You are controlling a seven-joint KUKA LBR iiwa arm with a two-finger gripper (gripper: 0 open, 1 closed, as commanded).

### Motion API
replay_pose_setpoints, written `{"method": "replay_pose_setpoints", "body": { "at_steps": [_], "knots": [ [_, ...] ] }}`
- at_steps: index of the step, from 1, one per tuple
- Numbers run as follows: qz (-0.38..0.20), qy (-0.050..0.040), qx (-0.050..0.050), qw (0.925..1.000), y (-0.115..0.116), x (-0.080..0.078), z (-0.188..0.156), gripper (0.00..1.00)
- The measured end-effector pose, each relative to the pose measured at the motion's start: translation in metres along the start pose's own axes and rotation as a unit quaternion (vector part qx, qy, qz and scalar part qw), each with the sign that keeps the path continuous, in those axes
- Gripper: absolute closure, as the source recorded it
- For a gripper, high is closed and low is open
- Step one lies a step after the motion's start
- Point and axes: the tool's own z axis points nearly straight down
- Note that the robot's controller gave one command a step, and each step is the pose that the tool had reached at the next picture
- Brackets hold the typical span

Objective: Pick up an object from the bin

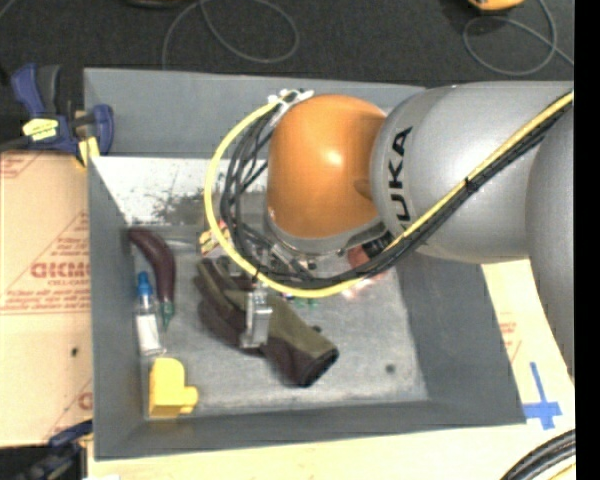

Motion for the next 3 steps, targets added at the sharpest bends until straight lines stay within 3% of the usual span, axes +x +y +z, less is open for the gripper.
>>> {"method": "replay_pose_setpoints", "body": {
  "at_steps": [1,2,3],
  "knots": [
    [0.002,-0.0042,-0.001,1.0,-0.001,-0.002,-0.005,0.0],
    [0.046,-0.0047,-0.001,0.9989,-0.012,0.001,0.044,0.0],
    [0.045,-0.0072,-0.001,0.999,-0.03,0.005,0.118,0.0]
  ]
}}
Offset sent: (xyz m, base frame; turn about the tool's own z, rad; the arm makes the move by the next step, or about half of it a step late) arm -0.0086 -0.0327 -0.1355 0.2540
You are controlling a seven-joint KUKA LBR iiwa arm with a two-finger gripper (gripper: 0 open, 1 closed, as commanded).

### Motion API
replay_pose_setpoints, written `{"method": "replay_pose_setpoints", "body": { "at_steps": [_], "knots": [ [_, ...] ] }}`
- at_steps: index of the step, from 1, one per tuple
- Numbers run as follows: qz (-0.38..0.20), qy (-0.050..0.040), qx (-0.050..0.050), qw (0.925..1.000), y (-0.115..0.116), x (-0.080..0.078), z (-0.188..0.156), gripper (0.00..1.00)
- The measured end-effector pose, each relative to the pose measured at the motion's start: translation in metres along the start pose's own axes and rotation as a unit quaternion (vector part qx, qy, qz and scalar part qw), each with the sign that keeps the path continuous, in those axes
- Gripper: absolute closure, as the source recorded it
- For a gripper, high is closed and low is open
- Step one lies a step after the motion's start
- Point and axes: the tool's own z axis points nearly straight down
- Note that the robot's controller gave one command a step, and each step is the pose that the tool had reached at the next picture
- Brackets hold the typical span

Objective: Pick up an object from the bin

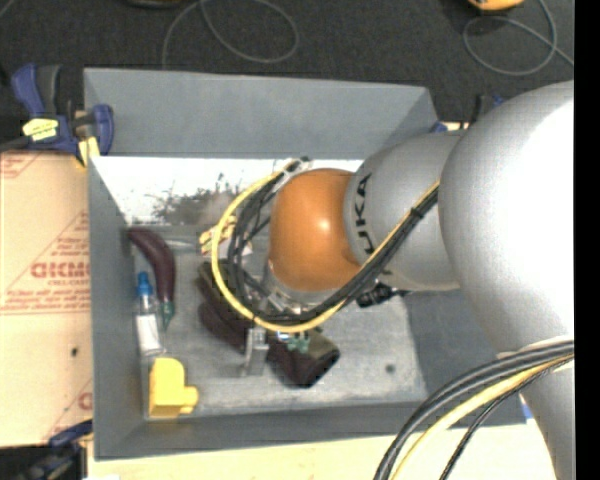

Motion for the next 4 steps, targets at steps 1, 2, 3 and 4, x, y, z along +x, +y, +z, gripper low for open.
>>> {"method": "replay_pose_setpoints", "body": {
  "at_steps": [1,2,3,4],
  "knots": [
    [0.018,-0.0039,-0.001,0.9998,0.003,0.0,0.034,0.0],
    [0.015,-0.0023,-0.001,0.9999,0.02,0.008,0.018,0.0],
    [0.098,-0.006,-0.002,0.9951,0.006,0.03,0.017,1.0],
    [0.098,-0.0061,-0.002,0.9951,0.007,0.03,0.017,1.0]
  ]
}}
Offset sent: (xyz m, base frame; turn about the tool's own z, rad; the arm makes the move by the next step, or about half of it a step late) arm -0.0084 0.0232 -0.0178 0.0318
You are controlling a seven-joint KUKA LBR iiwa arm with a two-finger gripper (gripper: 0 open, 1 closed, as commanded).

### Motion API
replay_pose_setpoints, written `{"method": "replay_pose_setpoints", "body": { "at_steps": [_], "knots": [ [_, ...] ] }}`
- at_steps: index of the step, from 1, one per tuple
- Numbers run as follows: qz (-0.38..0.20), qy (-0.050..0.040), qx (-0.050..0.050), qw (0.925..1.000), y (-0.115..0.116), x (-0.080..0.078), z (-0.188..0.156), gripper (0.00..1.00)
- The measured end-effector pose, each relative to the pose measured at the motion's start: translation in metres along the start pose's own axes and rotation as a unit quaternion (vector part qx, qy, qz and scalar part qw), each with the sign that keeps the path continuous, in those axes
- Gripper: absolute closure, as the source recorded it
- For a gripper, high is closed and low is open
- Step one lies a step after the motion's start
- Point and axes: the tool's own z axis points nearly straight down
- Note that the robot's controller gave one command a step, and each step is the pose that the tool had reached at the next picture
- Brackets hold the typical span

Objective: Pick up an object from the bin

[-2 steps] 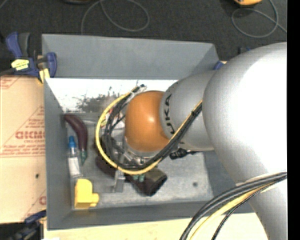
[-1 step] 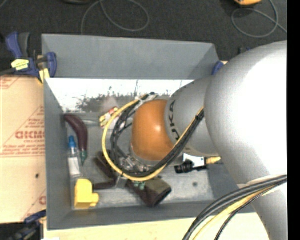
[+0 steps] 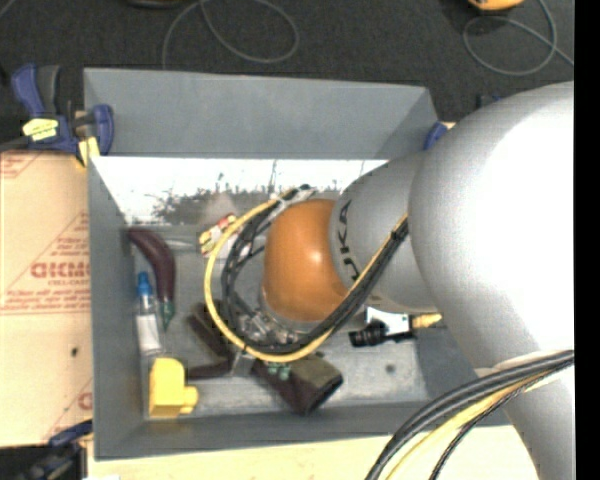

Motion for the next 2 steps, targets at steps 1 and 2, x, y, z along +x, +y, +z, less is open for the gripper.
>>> {"method": "replay_pose_setpoints", "body": {
  "at_steps": [1,2],
  "knots": [
    [0.0,0.0019,0.001,1.0,-0.001,0.001,-0.004,1.0],
    [0.0,0.0044,0.002,1.0,-0.001,0.002,-0.024,1.0]
  ]
}}
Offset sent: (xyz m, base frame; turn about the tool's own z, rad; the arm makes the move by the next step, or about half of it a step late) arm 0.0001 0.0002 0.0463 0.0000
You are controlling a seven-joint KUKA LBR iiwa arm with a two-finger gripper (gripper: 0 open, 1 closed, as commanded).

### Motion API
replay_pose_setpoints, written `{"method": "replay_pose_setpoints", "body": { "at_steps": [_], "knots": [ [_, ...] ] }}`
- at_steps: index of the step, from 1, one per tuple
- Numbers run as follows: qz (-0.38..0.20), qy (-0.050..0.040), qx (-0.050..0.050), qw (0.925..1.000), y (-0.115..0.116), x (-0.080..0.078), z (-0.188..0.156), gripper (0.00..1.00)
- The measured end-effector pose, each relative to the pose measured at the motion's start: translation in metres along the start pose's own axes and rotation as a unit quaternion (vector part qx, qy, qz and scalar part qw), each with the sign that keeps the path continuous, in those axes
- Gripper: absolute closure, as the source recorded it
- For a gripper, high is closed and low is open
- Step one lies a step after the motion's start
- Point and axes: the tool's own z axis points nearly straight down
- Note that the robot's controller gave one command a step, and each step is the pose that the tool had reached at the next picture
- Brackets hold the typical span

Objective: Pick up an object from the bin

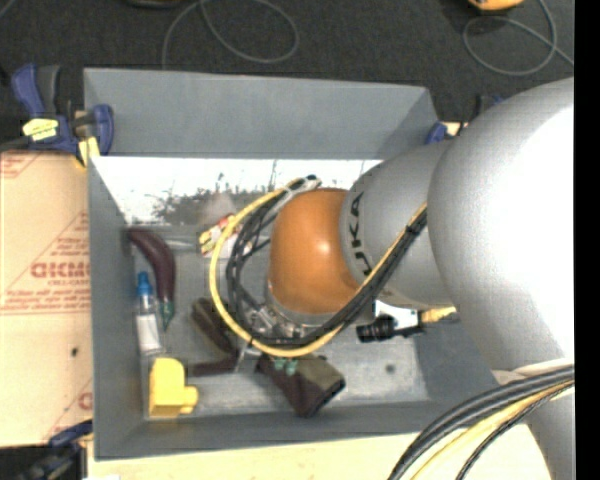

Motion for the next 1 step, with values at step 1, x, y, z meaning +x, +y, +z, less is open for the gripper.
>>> {"method": "replay_pose_setpoints", "body": {
  "at_steps": [1],
  "knots": [
    [0.0,-0.0029,-0.002,1.0,0.0009,-0.0022,-0.0171,1.0]
  ]
}}
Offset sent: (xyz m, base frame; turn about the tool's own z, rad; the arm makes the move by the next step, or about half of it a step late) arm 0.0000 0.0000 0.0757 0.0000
